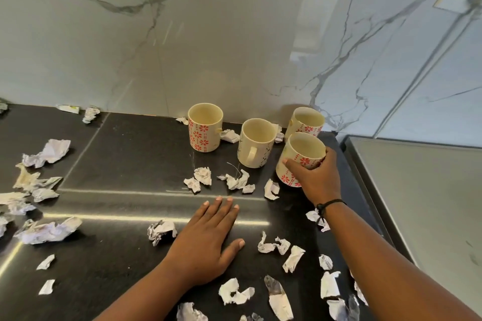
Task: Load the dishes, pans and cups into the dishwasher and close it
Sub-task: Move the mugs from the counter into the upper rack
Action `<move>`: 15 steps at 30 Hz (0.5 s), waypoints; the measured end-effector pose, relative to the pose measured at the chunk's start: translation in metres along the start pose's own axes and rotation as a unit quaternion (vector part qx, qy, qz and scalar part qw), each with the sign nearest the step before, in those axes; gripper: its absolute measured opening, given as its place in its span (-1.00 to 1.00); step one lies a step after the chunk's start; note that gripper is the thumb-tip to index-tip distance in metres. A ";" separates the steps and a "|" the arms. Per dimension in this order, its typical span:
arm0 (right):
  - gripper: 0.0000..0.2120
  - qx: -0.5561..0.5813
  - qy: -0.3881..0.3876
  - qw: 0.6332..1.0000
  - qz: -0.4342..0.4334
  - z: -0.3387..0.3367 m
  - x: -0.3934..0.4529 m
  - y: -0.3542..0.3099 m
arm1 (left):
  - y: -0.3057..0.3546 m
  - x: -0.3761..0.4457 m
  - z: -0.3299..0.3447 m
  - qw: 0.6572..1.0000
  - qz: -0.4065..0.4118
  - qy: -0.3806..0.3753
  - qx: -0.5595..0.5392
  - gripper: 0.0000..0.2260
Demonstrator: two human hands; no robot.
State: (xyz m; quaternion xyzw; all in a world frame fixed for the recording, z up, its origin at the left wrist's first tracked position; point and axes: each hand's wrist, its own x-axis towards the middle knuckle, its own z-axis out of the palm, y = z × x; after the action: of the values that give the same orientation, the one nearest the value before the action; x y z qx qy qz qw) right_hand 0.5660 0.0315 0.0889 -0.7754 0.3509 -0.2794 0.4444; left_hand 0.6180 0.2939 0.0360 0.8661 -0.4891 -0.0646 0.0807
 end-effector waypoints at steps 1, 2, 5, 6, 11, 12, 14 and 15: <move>-0.21 0.022 -0.005 1.000 -0.003 -0.011 -0.004 -0.001 | 0.000 0.000 -0.003 1.000 0.004 -0.002 -0.014 -0.35; -0.20 0.049 -0.012 0.999 -0.005 -0.024 -0.008 -0.002 | 0.001 0.001 -0.006 0.999 0.009 0.002 -0.031 -0.30; -0.31 0.158 -0.029 0.987 0.011 -0.067 -0.025 -0.006 | 0.008 0.005 -0.017 0.998 -0.003 -0.016 -0.058 -0.17; -0.43 0.195 -0.032 0.980 0.017 -0.084 -0.036 -0.007 | 0.015 0.008 -0.022 0.998 -0.004 -0.022 -0.054 -0.15; -0.27 0.325 -0.046 0.935 0.135 -0.161 -0.104 0.003 | 0.083 0.017 -0.040 0.995 0.098 -0.011 -0.036 -0.29; -0.32 0.348 -0.034 0.924 0.154 -0.175 -0.119 0.010 | 0.103 0.017 -0.044 0.991 0.130 -0.005 -0.034 -0.35; -0.44 0.379 0.002 0.906 0.185 -0.206 -0.149 0.018 | 0.148 0.018 -0.048 0.980 0.196 0.012 -0.043 -0.45; -0.53 0.388 0.022 0.899 0.199 -0.219 -0.163 0.020 | 0.166 0.019 -0.049 0.973 0.222 0.018 -0.056 -0.46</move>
State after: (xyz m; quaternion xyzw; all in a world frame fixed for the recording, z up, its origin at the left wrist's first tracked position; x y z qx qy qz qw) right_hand 0.2998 0.0457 0.1495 -0.4487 0.3713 -0.3160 0.7489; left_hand 0.4978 0.1972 0.1173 0.7307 -0.6636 -0.0567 0.1500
